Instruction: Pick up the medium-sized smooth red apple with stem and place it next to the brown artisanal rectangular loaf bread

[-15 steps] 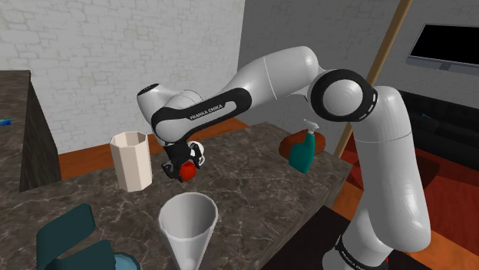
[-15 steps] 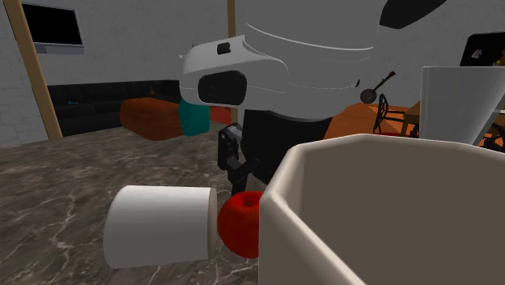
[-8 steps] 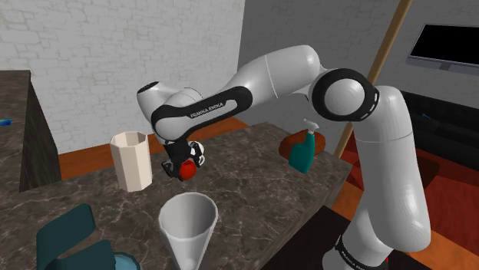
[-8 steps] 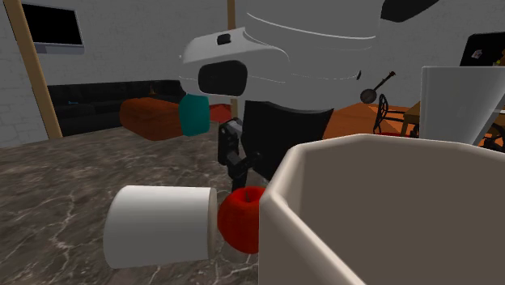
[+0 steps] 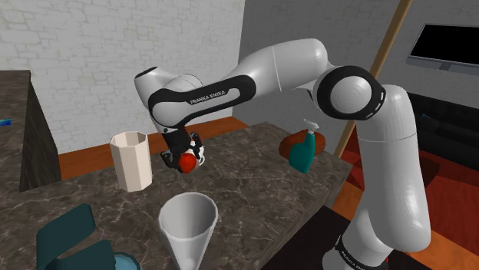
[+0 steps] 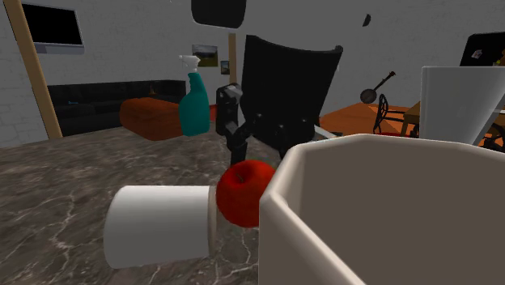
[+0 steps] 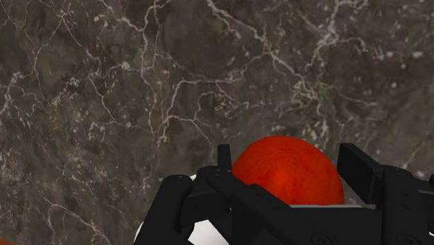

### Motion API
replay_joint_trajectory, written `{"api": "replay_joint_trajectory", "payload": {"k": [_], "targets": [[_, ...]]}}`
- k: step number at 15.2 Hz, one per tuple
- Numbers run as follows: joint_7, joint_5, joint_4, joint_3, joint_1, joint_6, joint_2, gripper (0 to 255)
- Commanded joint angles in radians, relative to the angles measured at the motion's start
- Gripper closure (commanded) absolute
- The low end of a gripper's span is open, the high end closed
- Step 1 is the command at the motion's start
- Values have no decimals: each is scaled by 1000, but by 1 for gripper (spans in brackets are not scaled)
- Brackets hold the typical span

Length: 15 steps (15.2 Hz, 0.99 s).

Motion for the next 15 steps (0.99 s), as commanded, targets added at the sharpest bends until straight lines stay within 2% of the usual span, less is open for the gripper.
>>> {"api": "replay_joint_trajectory", "payload": {"k": [1, 15], "targets": [[-6, 3, 15, 1, 0, -23, -9, 255], [-42, 14, 161, 6, 11, -192, -37, 255]]}}
